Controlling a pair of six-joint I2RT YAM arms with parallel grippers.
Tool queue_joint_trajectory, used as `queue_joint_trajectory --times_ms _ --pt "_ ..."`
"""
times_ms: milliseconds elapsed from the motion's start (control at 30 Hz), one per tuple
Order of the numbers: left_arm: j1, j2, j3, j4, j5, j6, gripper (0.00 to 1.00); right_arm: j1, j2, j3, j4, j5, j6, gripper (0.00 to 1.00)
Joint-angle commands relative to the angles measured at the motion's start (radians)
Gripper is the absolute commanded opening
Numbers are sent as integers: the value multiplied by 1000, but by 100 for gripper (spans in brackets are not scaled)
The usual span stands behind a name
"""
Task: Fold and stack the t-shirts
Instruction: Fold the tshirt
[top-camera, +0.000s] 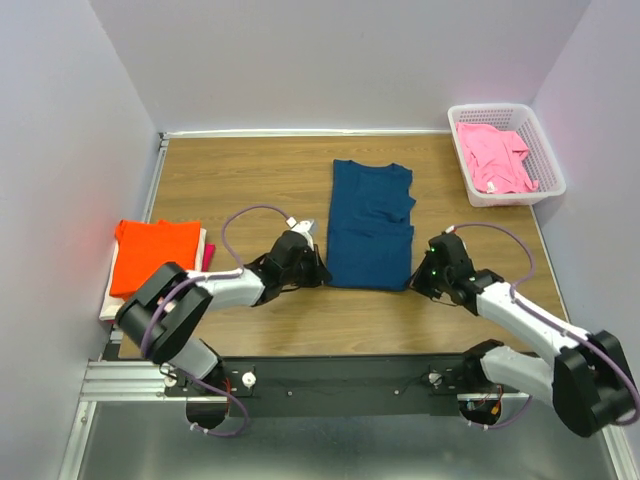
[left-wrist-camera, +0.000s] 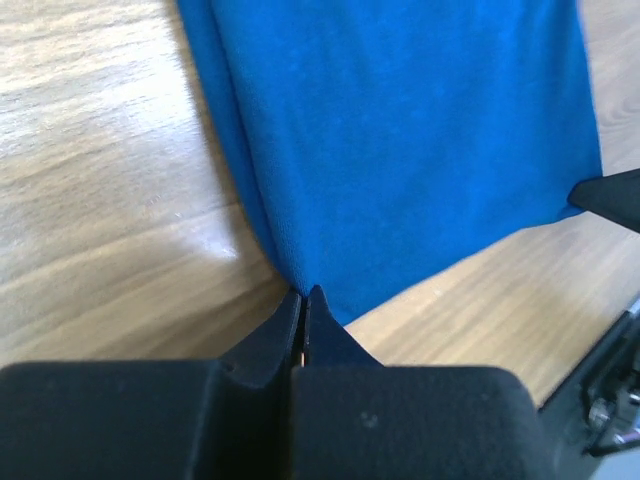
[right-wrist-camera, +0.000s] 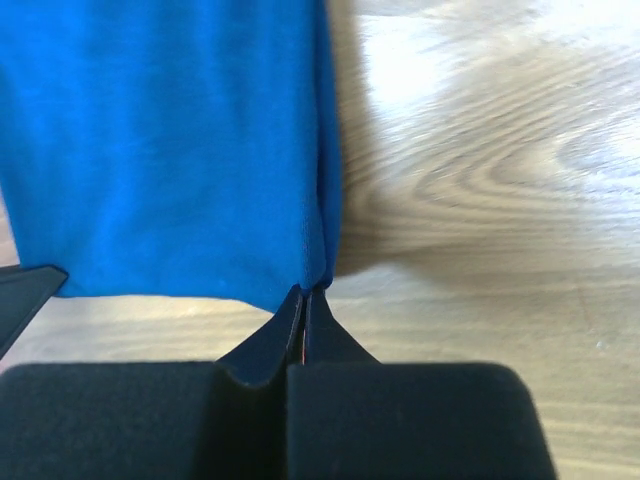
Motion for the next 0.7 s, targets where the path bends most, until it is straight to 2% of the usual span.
queue_joint_trajectory --times_ms 0,267,433,567,667 --pt "-2 -136 -23 -60 17 2 0 -2 -113 38 -95 -57 -47 1" --pt "-12 -431 -121 -178 43 -44 0 -2 -361 3 -299 -163 -34 0" --pt "-34 -649 -132 -359 32 -80 0 -2 -536 21 -455 -227 -13 0" --pt "-43 -804 -118 -492 28 -105 0 -2 -585 89 -534 -249 -13 0" --pt "-46 -832 -93 -521 26 -111 0 -2 -556 146 -535 -254 -18 0"
